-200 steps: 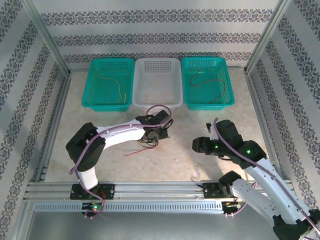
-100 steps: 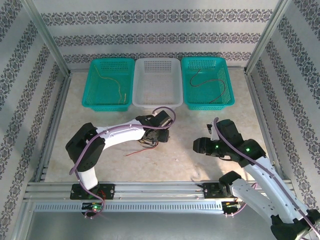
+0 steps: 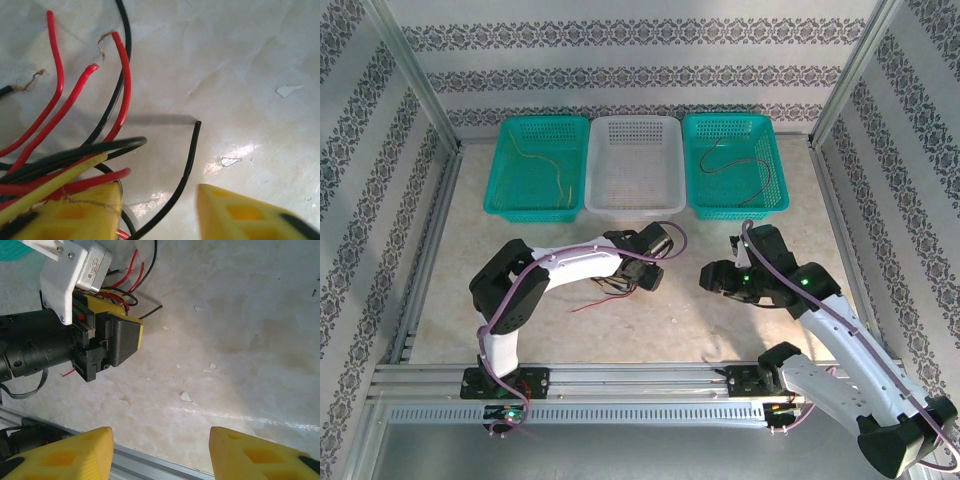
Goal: Untangle the cables
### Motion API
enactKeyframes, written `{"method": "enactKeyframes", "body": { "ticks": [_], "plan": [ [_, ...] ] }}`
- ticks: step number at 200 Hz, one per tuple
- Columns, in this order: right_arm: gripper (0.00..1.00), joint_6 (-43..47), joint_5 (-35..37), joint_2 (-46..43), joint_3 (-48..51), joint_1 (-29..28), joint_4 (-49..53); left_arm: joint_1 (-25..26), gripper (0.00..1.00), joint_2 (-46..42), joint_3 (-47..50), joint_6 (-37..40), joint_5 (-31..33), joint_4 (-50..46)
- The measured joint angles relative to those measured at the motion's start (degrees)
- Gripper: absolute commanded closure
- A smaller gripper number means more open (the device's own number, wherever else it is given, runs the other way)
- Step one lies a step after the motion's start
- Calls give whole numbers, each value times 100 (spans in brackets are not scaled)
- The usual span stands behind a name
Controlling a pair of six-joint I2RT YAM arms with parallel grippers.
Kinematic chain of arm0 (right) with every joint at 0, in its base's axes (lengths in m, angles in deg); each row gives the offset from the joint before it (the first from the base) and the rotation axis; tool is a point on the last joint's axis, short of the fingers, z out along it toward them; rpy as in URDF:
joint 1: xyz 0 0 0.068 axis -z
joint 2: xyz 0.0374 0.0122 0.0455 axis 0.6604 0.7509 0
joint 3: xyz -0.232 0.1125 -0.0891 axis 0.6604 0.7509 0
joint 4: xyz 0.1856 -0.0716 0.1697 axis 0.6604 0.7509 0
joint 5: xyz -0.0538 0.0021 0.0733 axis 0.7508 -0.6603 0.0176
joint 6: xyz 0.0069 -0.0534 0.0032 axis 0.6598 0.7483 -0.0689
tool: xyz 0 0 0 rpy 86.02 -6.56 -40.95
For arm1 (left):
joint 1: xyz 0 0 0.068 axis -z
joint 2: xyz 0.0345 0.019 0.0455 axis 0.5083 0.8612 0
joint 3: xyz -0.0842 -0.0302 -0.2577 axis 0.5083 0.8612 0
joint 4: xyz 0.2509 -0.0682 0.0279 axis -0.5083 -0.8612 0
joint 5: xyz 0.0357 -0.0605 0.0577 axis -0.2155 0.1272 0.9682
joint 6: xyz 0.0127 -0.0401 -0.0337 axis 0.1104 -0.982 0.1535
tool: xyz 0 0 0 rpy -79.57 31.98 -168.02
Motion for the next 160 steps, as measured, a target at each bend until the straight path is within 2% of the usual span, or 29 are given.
{"method": "enactKeyframes", "body": {
  "ticks": [35,51,66,99,114,125,160],
  "plan": [
    [48,-74,24,98,0,63,-55,0,70,0,-2,245,24,-2],
    [48,-74,39,107,-9,127,-55,0,62,0,-2,315,17,-2],
    [48,-74,42,111,-28,199,-57,0,62,0,-2,398,13,-7],
    [48,-63,42,142,-87,264,-59,0,72,0,-2,511,17,-46],
    [50,-57,35,162,-120,302,-63,-2,85,0,-2,535,17,-68],
    [50,-57,35,162,-136,330,-66,-2,100,0,0,577,20,-87],
    [50,-55,-11,160,-192,376,-79,0,100,-28,-103,498,50,-358]
  ]
}}
